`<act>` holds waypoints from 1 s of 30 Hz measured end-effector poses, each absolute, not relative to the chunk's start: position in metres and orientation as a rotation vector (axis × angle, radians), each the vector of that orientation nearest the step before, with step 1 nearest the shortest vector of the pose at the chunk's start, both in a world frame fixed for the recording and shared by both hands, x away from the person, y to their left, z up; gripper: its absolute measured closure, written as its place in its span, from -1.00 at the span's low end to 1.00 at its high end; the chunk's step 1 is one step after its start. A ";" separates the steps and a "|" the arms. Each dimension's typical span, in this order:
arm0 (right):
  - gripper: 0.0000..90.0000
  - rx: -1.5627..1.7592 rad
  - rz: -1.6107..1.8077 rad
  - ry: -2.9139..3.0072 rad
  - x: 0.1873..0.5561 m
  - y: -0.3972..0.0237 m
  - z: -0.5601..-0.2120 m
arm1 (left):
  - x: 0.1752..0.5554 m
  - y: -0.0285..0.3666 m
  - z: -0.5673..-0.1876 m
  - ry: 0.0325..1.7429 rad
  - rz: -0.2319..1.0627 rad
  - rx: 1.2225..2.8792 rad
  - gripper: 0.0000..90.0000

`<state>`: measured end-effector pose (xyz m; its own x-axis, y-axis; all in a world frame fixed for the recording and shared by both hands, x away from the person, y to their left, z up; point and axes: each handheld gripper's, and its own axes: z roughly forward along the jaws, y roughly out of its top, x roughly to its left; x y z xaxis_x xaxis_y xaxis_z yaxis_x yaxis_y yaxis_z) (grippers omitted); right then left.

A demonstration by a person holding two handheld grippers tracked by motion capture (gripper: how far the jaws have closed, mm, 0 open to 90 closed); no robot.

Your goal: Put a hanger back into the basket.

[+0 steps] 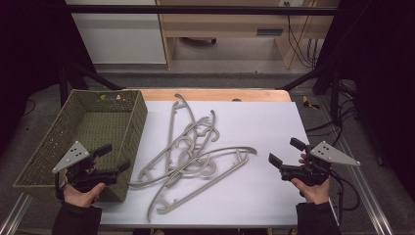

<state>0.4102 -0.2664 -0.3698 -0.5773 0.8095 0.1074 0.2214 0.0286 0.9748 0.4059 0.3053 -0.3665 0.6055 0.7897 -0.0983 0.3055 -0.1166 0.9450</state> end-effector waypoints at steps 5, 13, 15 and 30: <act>-0.90 1.055 1.575 1.828 0.411 -0.266 -0.370 | 0.405 0.302 -0.362 0.901 0.535 1.698 -0.79; -0.90 1.061 1.556 1.850 0.412 -0.264 -0.371 | 0.407 0.292 -0.357 0.887 0.533 1.711 -0.78; -0.90 1.060 1.552 1.853 0.412 -0.263 -0.371 | 0.407 0.289 -0.357 0.881 0.534 1.722 -0.78; -0.90 1.055 1.530 1.887 0.414 -0.256 -0.372 | 0.414 0.253 -0.362 0.855 0.498 1.827 -0.74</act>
